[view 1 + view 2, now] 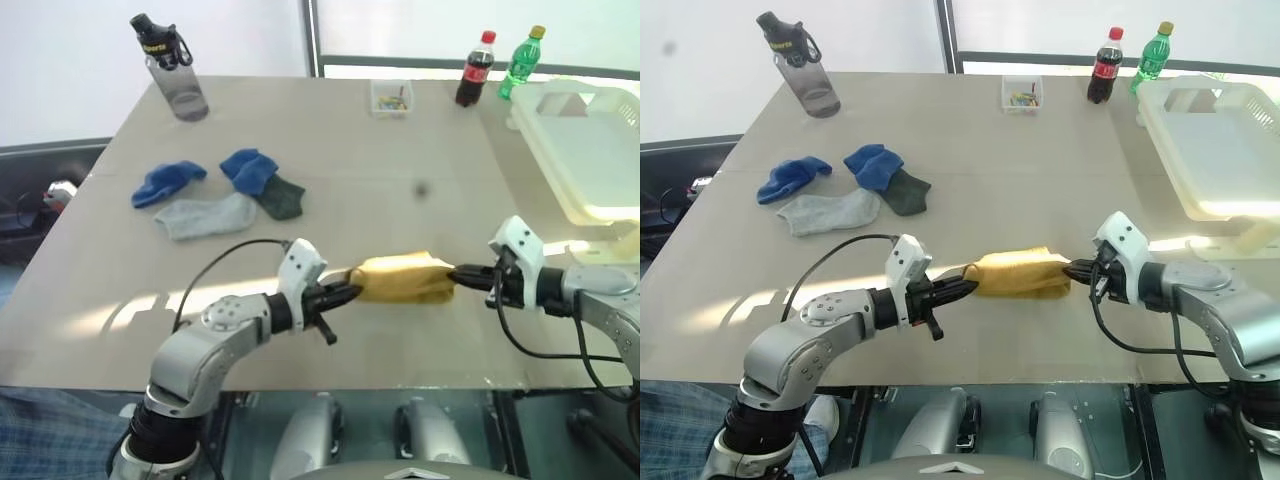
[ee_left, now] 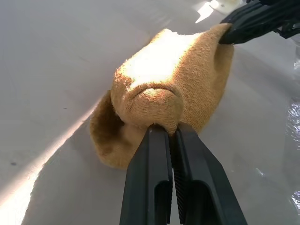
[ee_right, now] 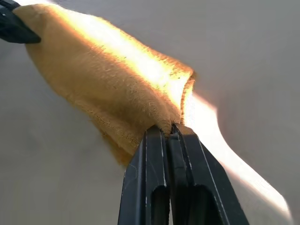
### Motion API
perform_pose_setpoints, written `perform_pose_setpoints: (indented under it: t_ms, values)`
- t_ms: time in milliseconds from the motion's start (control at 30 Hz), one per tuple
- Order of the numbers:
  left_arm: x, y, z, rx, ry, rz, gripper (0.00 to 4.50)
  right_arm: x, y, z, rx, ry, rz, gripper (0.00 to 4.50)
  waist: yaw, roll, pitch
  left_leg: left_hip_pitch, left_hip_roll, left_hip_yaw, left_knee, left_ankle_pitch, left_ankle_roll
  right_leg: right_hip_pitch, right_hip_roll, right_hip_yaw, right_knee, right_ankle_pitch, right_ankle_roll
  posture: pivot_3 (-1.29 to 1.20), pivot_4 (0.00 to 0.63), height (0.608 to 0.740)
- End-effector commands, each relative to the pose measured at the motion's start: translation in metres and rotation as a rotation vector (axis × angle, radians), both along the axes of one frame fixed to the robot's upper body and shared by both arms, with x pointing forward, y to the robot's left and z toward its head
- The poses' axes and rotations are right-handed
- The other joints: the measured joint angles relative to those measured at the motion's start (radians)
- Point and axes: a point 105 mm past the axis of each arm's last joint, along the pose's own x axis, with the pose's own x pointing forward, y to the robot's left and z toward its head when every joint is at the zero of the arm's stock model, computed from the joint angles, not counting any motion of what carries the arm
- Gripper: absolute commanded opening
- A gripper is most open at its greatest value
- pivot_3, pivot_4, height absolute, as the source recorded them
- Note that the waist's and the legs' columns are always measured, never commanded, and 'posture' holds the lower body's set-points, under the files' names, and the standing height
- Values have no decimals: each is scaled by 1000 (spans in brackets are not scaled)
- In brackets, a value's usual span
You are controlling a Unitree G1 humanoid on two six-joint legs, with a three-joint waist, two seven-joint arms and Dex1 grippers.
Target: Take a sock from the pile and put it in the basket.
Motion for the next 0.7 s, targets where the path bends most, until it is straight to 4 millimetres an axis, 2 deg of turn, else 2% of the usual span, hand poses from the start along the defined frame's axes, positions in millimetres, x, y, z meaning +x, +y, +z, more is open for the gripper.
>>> perform_pose_setpoints:
  t_ms: [33,167,300,367,400,433,467,500,533,633,667,700]
  values:
    - [1,-3,2,-5,-23,-2,73,6,3,7,-17,-74,19,0,0,0,0,0,0,0,0,0,0,0,0,0,0,0,0,0,150,740]
    - [4,-2,-5,20,-17,12,73,11,4,3,-28,-88,12,0,0,0,0,0,0,0,0,0,0,0,0,0,0,0,0,0,150,740]
    - [6,0,-13,31,8,38,73,8,3,-5,-47,-48,20,0,0,0,0,0,0,0,0,0,0,0,0,0,0,0,0,0,150,740]
    - [6,-1,-17,23,26,45,0,7,1,-5,-47,-39,21,648,0,0,0,0,0,0,0,0,0,0,0,0,0,0,0,0,150,740]
    - [7,-1,-19,22,30,50,0,6,1,-4,-39,-40,22,1174,0,0,0,0,0,0,0,0,0,0,0,0,0,0,0,0,150,740]
    - [8,-1,-21,20,33,62,0,7,-1,0,-35,-53,12,1516,0,0,0,0,0,0,0,0,0,0,0,0,0,0,0,0,150,740]
    - [8,-1,-23,18,37,69,731,9,-4,3,-39,-65,-1,2049,0,0,0,0,0,0,0,0,0,0,0,0,0,0,0,0,150,740]
    - [10,0,-25,21,38,76,813,7,-10,7,-48,-65,-2,2293,1,0,0,0,0,0,0,0,0,0,0,0,0,0,0,0,150,740]
    - [11,1,-26,24,39,86,1295,3,-14,15,-49,-70,17,2523,1,0,0,0,0,0,0,0,0,0,0,0,0,0,0,0,150,740]
    - [15,4,-30,38,37,98,2178,-4,-15,39,-18,-125,75,2523,2,0,0,0,-1,0,0,0,0,0,-1,0,0,0,0,0,150,740]
    - [14,3,-30,38,39,94,2535,-6,-9,49,12,-163,109,2523,2,0,0,0,-1,0,0,0,0,0,-1,0,0,0,0,0,150,740]
    - [14,3,-31,36,41,90,2691,-8,-3,57,41,-198,143,2523,1,0,0,0,-1,0,0,0,0,0,-1,0,0,0,0,0,150,740]
